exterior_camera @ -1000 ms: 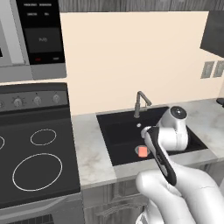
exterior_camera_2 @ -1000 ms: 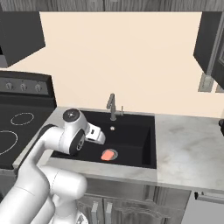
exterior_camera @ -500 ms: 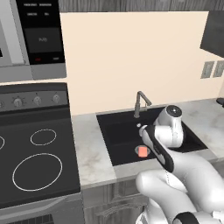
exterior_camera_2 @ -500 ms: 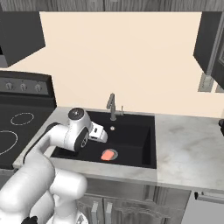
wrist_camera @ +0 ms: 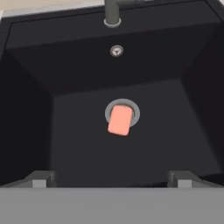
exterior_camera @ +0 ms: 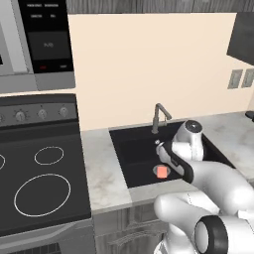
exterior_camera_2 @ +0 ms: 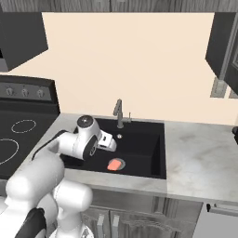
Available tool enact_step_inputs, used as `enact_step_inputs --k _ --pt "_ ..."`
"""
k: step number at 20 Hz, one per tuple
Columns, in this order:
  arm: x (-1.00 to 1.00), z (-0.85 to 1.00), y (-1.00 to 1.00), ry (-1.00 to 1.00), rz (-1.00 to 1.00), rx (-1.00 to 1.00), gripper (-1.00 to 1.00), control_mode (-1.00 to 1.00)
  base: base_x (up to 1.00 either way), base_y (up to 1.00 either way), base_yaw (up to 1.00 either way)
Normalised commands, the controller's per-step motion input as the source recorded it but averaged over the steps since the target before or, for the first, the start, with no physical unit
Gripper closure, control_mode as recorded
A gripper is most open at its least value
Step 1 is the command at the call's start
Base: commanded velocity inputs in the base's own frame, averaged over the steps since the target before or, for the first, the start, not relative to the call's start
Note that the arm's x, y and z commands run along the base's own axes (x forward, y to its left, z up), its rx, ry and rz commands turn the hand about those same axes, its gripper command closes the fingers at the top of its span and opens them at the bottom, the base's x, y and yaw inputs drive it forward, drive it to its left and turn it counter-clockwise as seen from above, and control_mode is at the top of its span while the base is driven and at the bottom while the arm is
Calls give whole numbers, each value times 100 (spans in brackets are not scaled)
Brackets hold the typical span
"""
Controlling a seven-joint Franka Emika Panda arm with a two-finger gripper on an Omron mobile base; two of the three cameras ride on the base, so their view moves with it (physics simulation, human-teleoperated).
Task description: Pick up the bar soap and bar soap from the sink, and place them back in the cabinet, and close the cabinet doors.
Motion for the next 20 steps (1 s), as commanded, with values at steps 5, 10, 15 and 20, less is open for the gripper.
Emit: enact_step_inputs --k 5,10,15,20 --pt "20 -23 -3 0 0 0 -100 -100 0 0 0" --pt "21 -24 -3 0 0 0 -100 -100 0 0 0" --pt "15 -20 -3 0 0 0 -100 -100 0 0 0" --pt "0 -21 -1 0 0 0 -100 -100 0 0 0"
